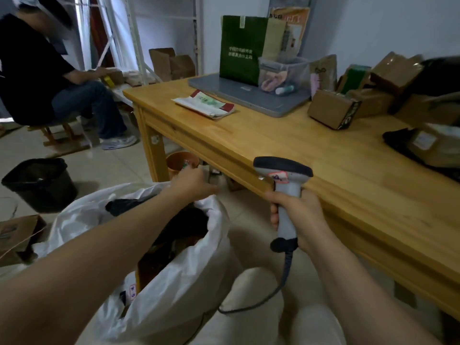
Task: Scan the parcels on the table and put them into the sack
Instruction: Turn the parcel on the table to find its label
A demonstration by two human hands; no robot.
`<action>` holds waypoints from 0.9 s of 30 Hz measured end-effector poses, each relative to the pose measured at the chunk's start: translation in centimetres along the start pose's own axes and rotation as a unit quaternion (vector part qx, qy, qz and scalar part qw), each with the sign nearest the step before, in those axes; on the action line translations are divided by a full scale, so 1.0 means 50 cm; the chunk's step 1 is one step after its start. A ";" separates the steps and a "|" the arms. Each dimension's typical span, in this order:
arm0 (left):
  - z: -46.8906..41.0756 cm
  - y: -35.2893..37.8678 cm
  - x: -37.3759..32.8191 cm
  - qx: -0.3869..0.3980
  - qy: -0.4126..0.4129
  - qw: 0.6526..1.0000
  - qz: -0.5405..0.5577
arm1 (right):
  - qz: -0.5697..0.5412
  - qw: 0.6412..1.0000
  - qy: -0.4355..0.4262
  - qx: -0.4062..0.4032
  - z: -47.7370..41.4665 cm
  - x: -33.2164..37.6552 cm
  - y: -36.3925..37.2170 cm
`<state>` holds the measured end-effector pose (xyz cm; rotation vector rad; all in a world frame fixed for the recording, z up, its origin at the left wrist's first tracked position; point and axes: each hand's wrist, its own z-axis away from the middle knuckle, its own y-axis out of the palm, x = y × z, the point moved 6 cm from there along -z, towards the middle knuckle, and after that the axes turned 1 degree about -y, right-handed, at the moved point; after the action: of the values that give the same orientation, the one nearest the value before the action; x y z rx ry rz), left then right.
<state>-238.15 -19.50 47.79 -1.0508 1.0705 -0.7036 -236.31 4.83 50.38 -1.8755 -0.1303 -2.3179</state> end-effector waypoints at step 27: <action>-0.196 0.209 -1.098 0.083 0.178 0.947 0.254 | -0.271 0.922 -0.033 -0.273 -0.104 0.063 -0.707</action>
<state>-266.82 28.71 56.28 -0.4716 1.4945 -0.5570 -248.19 38.55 53.44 -2.4314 -0.0040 -2.8839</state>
